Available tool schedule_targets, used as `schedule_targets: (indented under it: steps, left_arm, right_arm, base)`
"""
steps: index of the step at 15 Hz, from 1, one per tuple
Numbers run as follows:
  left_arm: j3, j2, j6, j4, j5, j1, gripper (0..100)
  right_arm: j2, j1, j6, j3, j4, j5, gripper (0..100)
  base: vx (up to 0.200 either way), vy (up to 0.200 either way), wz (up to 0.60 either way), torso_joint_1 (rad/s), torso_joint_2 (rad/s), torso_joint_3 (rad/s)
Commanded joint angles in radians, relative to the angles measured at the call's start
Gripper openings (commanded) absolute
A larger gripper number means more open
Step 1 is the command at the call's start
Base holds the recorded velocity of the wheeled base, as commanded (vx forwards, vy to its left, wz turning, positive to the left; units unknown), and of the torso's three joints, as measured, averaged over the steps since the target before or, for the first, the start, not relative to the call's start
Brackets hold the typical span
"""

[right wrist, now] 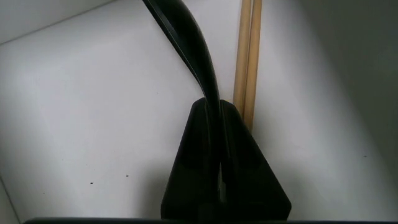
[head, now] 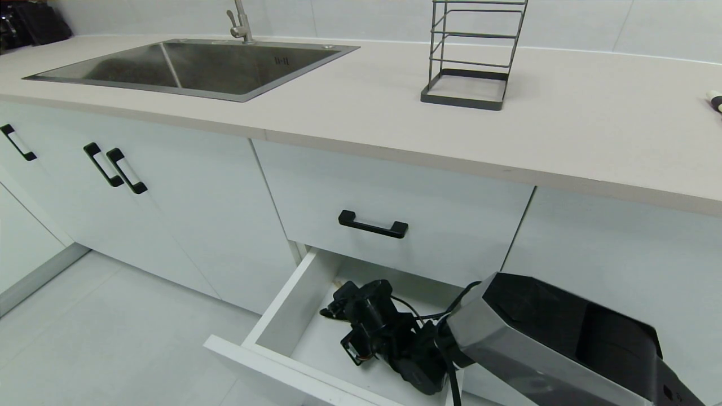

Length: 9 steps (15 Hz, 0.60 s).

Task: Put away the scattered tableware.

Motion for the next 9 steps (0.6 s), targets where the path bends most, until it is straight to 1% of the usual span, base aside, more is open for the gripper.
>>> schedule_targets:
  steps: [1, 5, 9]
  left_arm:
    - [0.0, 0.0, 0.0, -0.001, 0.001, 0.0, 100]
    - [0.0, 0.0, 0.0, -0.001, 0.001, 0.0, 100]
    - [0.0, 0.0, 0.0, -0.001, 0.001, 0.0, 100]
  right_arm:
    - [0.005, 0.0, -0.001, 0.0, 0.002, -0.001, 100]
    - [-0.017, 0.005, 0.001, -0.008, 0.01, -0.001, 100]
    - [-0.122, 0.055, 0.001, 0.001, 0.027, 0.0, 100]
  base:
    - [0.0, 0.0, 0.0, 0.0, 0.0, 0.0]
    - [0.0, 0.0, 0.0, 0.0, 0.0, 0.0]
    - [0.0, 0.0, 0.0, 0.0, 0.0, 0.0]
